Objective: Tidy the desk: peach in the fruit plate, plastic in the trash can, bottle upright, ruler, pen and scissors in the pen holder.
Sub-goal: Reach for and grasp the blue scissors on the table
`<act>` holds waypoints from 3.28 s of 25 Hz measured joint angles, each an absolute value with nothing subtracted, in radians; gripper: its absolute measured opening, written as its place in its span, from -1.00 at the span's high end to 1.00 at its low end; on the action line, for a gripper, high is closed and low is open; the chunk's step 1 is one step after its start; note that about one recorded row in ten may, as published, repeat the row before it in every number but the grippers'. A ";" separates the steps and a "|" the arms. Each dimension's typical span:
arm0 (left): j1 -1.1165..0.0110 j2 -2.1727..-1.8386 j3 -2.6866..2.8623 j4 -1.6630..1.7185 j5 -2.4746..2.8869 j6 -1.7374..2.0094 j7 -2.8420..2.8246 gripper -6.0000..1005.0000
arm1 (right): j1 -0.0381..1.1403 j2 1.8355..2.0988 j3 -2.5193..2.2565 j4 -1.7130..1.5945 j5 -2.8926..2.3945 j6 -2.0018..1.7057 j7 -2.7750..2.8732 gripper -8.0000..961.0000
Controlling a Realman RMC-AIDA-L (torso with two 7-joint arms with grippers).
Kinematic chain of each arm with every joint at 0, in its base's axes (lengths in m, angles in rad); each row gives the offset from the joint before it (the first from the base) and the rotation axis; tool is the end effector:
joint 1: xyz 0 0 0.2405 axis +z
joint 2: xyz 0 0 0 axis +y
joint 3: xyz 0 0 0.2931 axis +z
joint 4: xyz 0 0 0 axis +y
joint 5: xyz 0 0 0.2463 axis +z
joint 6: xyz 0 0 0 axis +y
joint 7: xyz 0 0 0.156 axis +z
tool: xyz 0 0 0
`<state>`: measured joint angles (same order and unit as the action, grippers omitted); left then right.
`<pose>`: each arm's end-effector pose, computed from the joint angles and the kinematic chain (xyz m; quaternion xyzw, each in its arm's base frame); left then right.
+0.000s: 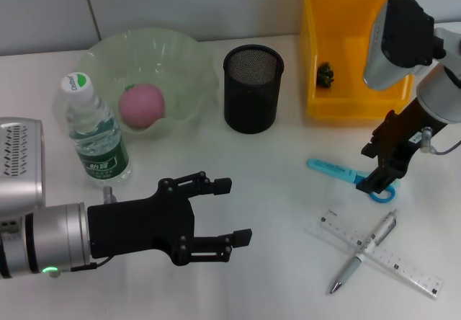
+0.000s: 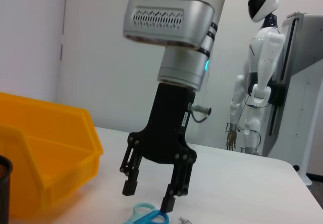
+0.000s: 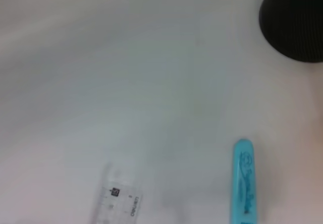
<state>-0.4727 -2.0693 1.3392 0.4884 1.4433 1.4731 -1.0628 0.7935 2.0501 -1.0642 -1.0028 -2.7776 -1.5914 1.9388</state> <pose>-0.2742 0.3331 -0.1090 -0.9499 -0.1007 -0.2922 0.0468 0.2463 0.4465 -0.0002 -0.9495 0.1660 -0.2468 0.1001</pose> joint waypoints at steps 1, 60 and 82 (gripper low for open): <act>-0.472 -2.069 1.340 0.488 1.444 1.473 -1.063 -0.70 | 0.797 2.051 -1.065 -0.995 -2.778 -1.582 1.939 -0.46; -0.468 -2.069 1.345 0.483 1.443 1.476 -1.063 -0.69 | 0.877 2.074 -1.127 -0.804 -2.856 -1.406 1.964 0.16; -0.468 -2.069 1.343 0.490 1.444 1.479 -1.075 -0.69 | 0.882 2.075 -1.129 -0.784 -2.856 -1.393 1.963 0.24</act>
<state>-0.4680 -2.0693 1.3433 0.4902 1.4435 1.4788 -1.0747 0.8820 2.0755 -1.1291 -0.7837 -2.8561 -1.3928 1.9635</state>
